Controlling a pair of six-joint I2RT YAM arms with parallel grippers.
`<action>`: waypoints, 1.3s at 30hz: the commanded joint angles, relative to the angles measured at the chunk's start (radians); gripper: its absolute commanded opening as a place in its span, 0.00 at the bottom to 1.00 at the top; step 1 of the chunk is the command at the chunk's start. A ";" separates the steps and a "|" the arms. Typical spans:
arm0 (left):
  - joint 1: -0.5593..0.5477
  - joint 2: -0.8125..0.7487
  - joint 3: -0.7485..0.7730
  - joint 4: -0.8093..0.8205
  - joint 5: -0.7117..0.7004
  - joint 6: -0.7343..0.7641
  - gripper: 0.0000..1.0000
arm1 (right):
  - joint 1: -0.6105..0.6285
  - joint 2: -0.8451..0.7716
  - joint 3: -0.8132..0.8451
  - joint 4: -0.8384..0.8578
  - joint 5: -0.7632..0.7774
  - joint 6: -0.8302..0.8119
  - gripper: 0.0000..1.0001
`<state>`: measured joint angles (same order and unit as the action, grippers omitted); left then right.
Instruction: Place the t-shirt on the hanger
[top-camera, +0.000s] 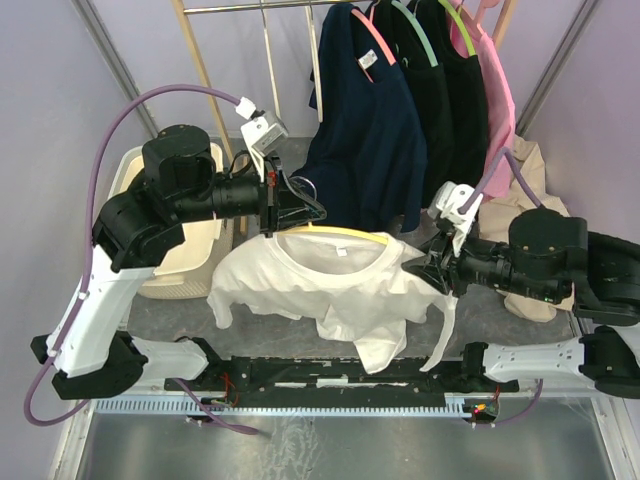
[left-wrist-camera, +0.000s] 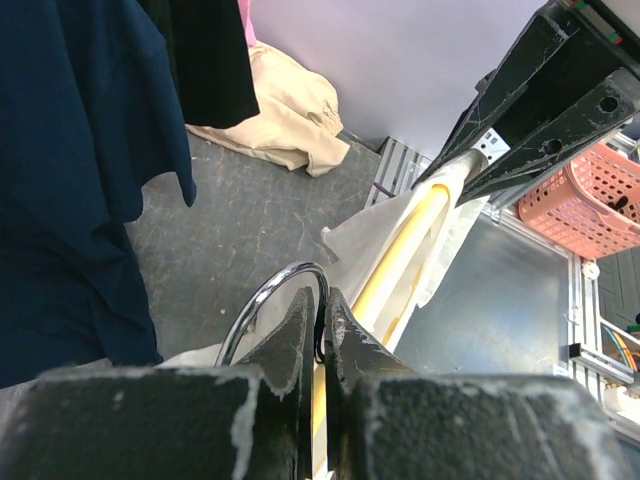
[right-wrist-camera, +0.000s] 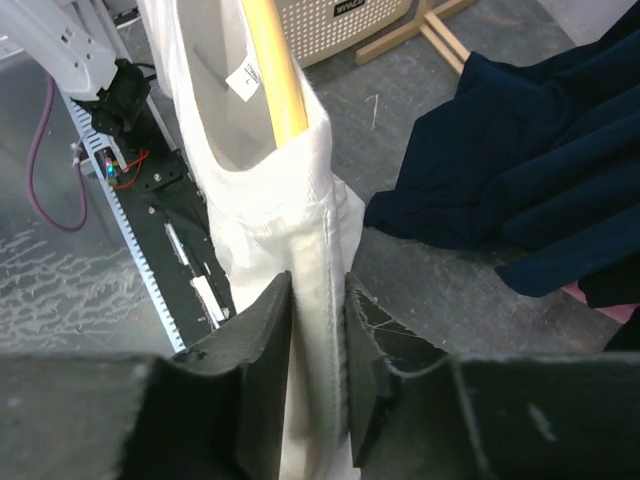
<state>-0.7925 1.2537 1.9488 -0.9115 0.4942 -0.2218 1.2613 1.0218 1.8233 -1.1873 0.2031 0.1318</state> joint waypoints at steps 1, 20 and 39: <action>-0.001 -0.030 -0.005 0.087 0.038 0.018 0.03 | 0.004 0.014 -0.006 0.048 -0.087 -0.010 0.31; -0.002 -0.053 -0.061 0.140 0.046 0.003 0.03 | 0.004 0.051 -0.039 0.103 -0.163 0.004 0.01; -0.002 -0.087 -0.025 0.114 -0.306 -0.017 0.34 | 0.003 -0.037 -0.093 0.083 -0.044 0.116 0.01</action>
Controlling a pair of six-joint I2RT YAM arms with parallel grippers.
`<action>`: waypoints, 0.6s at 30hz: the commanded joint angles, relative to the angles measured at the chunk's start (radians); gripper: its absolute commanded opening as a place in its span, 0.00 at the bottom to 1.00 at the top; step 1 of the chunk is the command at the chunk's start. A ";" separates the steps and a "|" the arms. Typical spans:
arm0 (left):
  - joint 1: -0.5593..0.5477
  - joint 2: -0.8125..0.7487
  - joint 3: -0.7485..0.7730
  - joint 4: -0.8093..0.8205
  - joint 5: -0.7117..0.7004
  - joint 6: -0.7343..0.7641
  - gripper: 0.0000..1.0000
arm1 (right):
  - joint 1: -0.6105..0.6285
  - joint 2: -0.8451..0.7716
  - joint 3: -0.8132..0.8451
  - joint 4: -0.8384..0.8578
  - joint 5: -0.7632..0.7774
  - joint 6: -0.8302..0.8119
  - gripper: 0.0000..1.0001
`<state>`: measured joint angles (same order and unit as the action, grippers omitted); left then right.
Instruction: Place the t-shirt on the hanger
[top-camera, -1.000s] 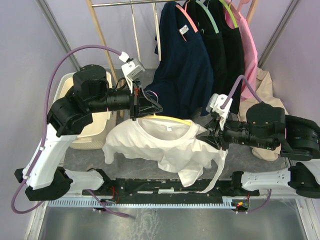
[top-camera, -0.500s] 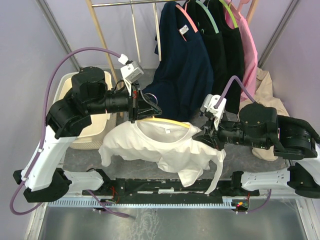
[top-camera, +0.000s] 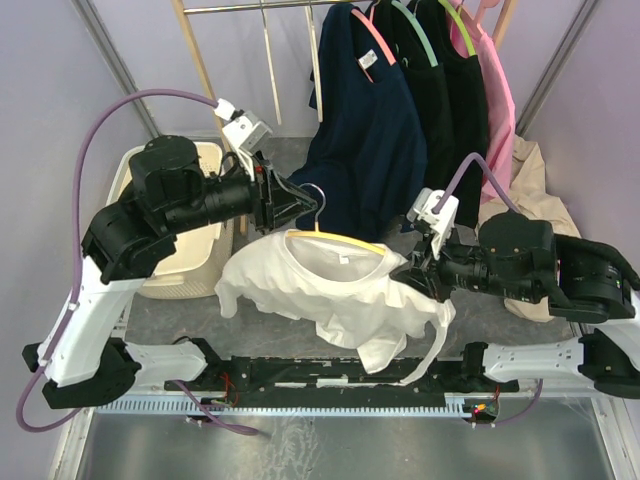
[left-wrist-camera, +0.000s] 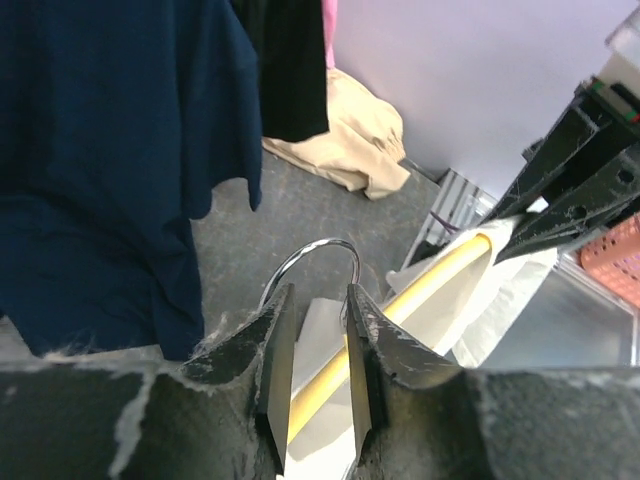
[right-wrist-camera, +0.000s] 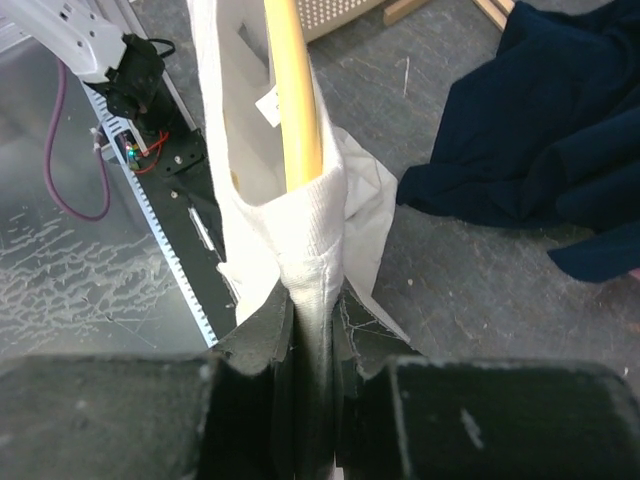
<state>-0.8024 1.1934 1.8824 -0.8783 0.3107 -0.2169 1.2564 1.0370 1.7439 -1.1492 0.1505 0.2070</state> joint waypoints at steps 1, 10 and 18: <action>0.008 -0.028 0.040 0.081 -0.136 -0.024 0.35 | 0.008 -0.060 -0.025 0.046 0.018 0.047 0.01; 0.008 -0.057 0.024 0.087 -0.205 -0.028 0.55 | 0.009 -0.138 -0.111 0.043 0.175 0.099 0.01; 0.008 -0.091 -0.040 0.098 -0.282 -0.043 0.71 | 0.009 -0.164 -0.066 -0.022 0.360 0.088 0.01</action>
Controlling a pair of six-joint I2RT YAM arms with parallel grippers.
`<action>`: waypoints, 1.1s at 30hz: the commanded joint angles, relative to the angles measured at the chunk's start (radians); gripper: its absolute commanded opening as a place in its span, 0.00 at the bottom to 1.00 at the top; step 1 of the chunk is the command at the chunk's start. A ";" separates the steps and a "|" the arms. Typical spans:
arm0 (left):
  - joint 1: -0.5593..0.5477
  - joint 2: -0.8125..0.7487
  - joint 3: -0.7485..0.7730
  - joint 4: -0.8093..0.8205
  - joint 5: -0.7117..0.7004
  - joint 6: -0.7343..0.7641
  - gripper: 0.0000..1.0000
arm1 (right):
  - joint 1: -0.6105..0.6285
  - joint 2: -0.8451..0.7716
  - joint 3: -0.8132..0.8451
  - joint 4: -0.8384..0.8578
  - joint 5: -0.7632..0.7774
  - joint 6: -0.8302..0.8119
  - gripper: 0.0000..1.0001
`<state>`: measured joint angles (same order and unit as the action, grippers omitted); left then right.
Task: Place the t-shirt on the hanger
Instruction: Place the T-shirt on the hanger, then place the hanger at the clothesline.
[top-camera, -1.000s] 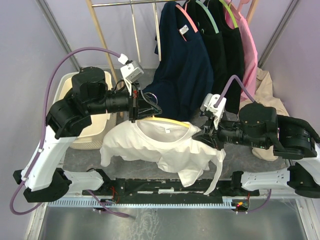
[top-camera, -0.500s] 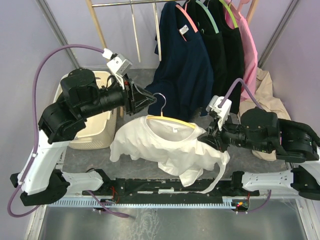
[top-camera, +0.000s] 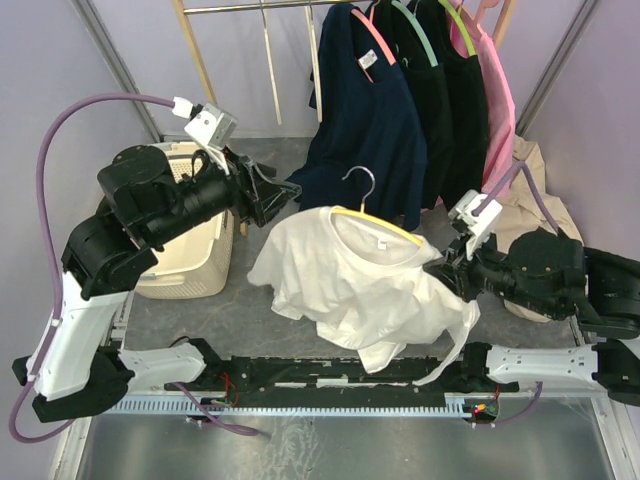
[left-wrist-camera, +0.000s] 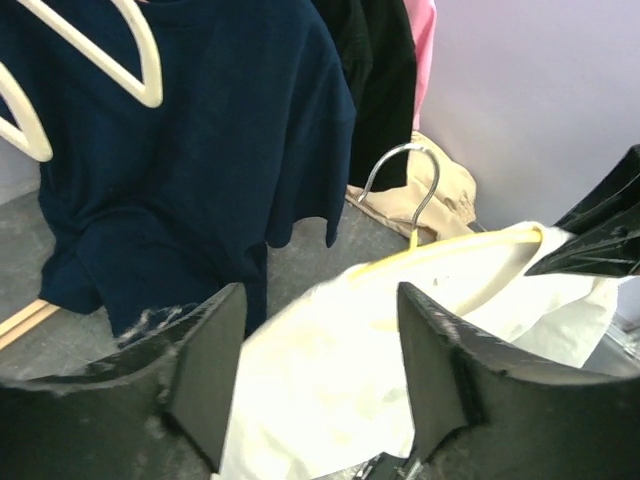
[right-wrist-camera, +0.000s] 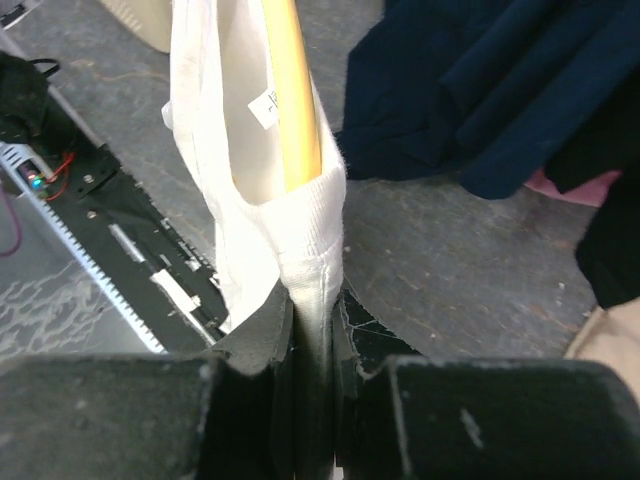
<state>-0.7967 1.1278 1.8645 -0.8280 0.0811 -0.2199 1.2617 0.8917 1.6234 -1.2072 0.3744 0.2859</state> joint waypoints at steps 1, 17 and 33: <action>0.002 -0.030 -0.034 0.046 -0.060 -0.043 0.77 | 0.003 -0.016 0.061 0.026 0.158 0.004 0.01; 0.003 -0.151 -0.260 0.087 -0.104 -0.079 0.84 | 0.003 0.108 0.209 0.119 0.620 -0.137 0.01; 0.003 -0.193 -0.299 0.079 -0.078 -0.079 0.84 | -0.259 0.455 0.433 0.401 0.404 -0.237 0.01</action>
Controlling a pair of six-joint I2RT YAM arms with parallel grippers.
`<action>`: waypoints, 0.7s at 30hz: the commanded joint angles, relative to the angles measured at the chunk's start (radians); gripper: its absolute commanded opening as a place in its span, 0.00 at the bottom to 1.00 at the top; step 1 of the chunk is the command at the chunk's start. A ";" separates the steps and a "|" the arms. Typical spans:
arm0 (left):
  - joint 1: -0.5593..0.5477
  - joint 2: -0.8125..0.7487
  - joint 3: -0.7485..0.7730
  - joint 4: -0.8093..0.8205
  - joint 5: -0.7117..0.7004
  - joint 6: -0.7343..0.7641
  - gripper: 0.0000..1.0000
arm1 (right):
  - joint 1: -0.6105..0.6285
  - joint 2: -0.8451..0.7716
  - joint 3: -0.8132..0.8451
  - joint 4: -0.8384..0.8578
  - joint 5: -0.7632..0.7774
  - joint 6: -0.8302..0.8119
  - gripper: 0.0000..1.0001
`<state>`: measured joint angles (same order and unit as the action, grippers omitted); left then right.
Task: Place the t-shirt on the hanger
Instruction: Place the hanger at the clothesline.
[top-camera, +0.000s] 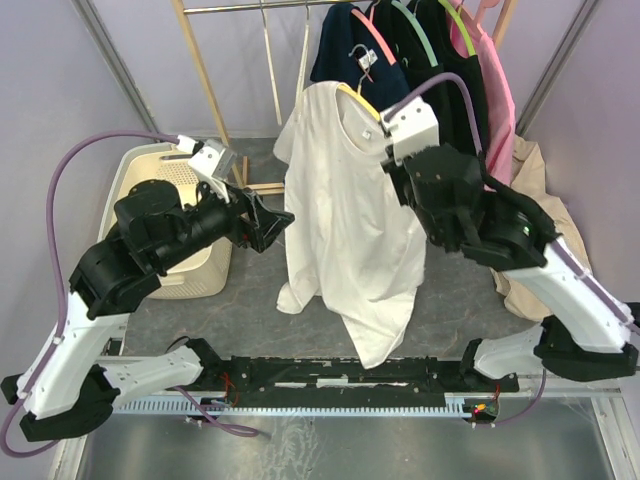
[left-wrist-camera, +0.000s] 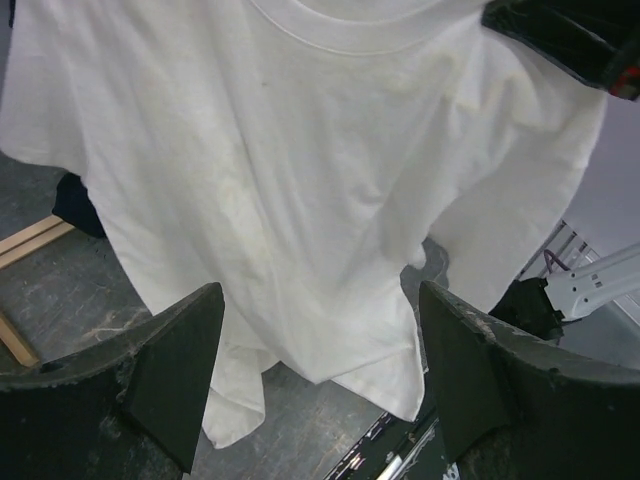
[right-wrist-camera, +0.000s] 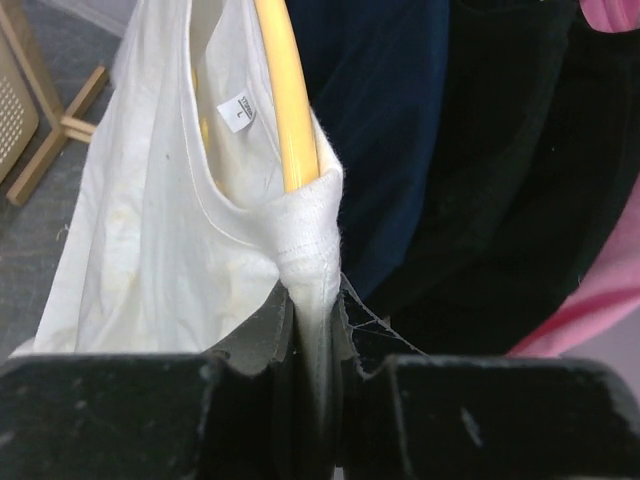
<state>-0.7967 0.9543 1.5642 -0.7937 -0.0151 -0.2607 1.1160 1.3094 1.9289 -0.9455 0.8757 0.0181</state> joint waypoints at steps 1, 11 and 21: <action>0.002 -0.021 0.000 0.042 0.019 -0.038 0.84 | -0.133 0.060 0.152 0.143 -0.112 0.032 0.01; 0.002 -0.041 -0.012 0.032 0.022 -0.043 0.84 | -0.273 0.302 0.486 0.191 -0.216 0.004 0.01; 0.002 -0.051 -0.030 0.029 0.026 -0.048 0.84 | -0.350 0.380 0.541 0.272 -0.320 -0.012 0.01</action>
<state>-0.7967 0.9169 1.5394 -0.7948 0.0017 -0.2611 0.7879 1.7004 2.4290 -0.8669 0.6041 0.0044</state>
